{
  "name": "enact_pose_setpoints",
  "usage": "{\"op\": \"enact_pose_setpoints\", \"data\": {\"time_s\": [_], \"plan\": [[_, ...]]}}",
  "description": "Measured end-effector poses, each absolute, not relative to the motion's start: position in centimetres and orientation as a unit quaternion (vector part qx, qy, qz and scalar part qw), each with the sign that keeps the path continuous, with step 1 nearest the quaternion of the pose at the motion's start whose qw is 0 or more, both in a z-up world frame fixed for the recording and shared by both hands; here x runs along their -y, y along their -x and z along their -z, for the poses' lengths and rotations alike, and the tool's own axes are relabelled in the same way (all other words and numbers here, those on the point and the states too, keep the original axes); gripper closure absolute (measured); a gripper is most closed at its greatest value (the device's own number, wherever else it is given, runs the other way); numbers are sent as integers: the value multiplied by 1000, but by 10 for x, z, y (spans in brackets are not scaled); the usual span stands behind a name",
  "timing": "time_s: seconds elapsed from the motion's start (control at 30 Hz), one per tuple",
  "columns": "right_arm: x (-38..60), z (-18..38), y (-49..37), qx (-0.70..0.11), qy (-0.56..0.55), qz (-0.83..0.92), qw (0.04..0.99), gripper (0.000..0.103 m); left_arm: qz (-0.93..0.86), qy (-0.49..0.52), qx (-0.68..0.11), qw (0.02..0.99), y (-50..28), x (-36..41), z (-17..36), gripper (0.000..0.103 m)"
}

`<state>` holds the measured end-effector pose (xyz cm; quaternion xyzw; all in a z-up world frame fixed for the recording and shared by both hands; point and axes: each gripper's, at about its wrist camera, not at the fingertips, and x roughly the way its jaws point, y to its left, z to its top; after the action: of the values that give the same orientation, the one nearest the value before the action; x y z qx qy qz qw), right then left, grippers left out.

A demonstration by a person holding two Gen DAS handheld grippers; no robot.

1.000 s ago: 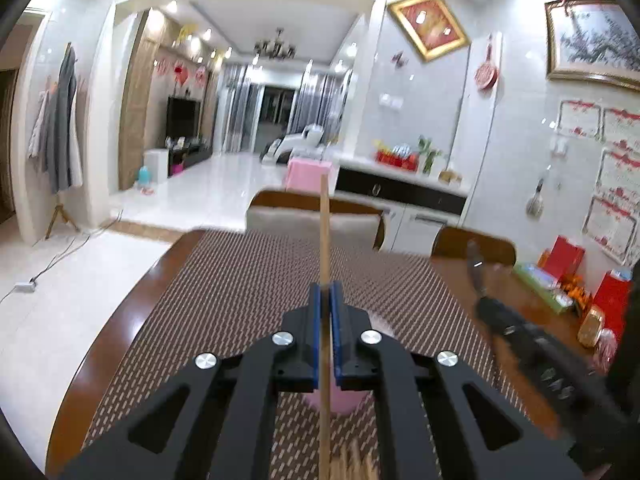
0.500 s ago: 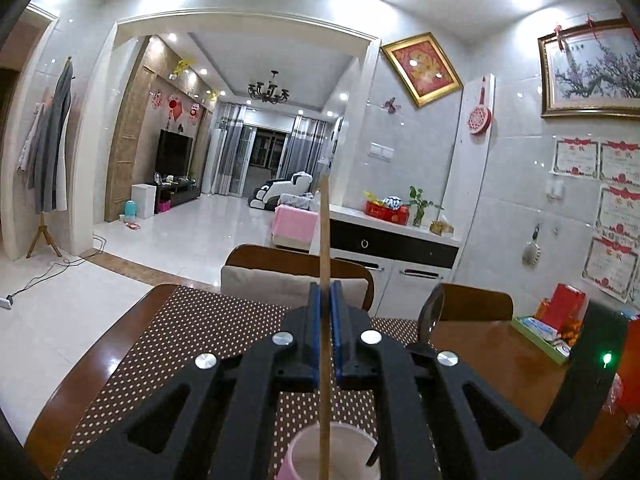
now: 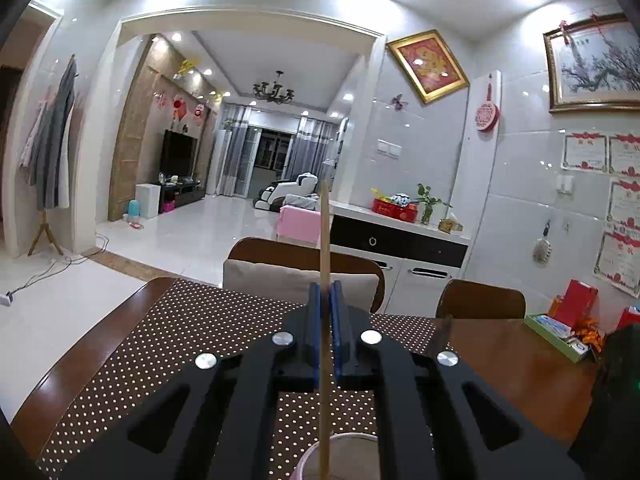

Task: Organize utensils
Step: 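Lower the spoon and chopstick into the pink cup and open both grippers, then move the right gripper to the light-blue knife and grasp its handle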

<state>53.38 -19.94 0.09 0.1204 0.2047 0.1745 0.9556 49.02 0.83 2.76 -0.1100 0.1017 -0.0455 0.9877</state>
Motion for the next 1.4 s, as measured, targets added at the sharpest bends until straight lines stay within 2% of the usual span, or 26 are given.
{"op": "enact_pose_setpoints", "data": {"time_s": [0.27,0.67,0.77,0.8,0.83,0.87,0.9,1.17,1.4], "plan": [[207,-2,-534,-202,-128,-170,956,91,49,105,-37,993,-478,-4,-49,98],[205,4,-515,-238,-82,-191,949,90,36,37,-100,994,-475,5,-4,97],[207,-1,-502,-240,-72,-179,951,79,31,27,-114,993,-466,1,-1,96],[209,-3,-498,-237,-71,-177,953,67,30,18,-118,992,-459,0,-1,96],[211,-7,-491,-230,-72,-174,955,49,30,15,-119,992,-455,-1,-1,94],[214,-11,-482,-220,-74,-171,958,47,29,12,-122,992,-448,-2,-2,90],[215,-14,-475,-216,-72,-169,959,47,29,13,-122,992,-443,-4,-3,82],[222,-37,-424,-205,-69,-161,963,47,27,10,-110,994,-383,-12,-25,79],[228,-50,-371,-201,-65,-167,963,44,35,1,-112,993,-320,-17,-38,63]]}}
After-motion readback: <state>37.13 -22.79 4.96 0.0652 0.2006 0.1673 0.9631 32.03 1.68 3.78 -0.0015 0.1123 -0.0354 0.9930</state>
